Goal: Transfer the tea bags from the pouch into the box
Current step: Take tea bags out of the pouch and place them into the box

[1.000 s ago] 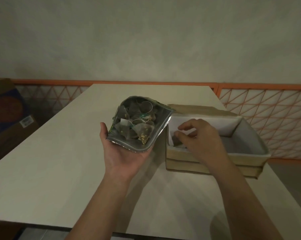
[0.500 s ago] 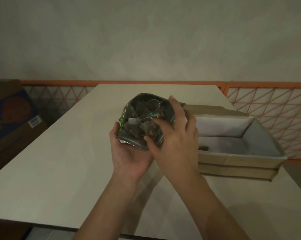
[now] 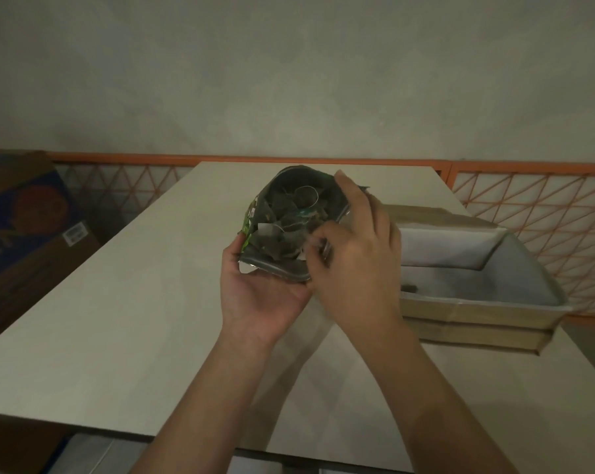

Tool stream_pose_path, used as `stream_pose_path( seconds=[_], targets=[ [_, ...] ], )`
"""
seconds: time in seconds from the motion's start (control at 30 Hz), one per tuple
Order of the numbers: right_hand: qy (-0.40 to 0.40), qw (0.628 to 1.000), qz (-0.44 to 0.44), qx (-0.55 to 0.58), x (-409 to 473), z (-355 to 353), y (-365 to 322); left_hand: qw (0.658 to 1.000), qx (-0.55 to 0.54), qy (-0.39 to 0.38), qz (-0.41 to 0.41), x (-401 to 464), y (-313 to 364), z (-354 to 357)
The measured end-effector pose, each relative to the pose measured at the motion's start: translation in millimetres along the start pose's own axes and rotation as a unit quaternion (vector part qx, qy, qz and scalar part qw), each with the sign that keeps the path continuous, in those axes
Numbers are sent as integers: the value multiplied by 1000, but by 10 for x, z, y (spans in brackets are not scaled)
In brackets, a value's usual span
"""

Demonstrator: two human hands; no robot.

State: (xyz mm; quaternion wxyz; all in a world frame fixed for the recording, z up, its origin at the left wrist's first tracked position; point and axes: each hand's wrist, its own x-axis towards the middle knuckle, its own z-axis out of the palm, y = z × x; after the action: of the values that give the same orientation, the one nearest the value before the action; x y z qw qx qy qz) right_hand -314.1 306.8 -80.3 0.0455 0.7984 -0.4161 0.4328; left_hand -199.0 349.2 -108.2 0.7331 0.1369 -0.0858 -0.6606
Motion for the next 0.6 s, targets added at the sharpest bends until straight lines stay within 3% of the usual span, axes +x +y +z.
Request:
stream_pose_path(
  seconds=[0.13, 0.27, 0.43, 0.6],
  targets=[
    [42, 982, 47, 178, 105, -225, 79, 1000, -7, 9, 11, 34, 5, 19],
    [35, 938, 98, 329, 188, -486, 119, 1000, 13, 6, 9, 70, 3, 20],
    [140, 889, 101, 423, 209, -582, 147, 999, 40, 0, -6, 68, -25, 44],
    [170, 858, 89, 477, 152, -552, 169, 1000, 27, 4, 2, 74, -52, 71]
  ],
)
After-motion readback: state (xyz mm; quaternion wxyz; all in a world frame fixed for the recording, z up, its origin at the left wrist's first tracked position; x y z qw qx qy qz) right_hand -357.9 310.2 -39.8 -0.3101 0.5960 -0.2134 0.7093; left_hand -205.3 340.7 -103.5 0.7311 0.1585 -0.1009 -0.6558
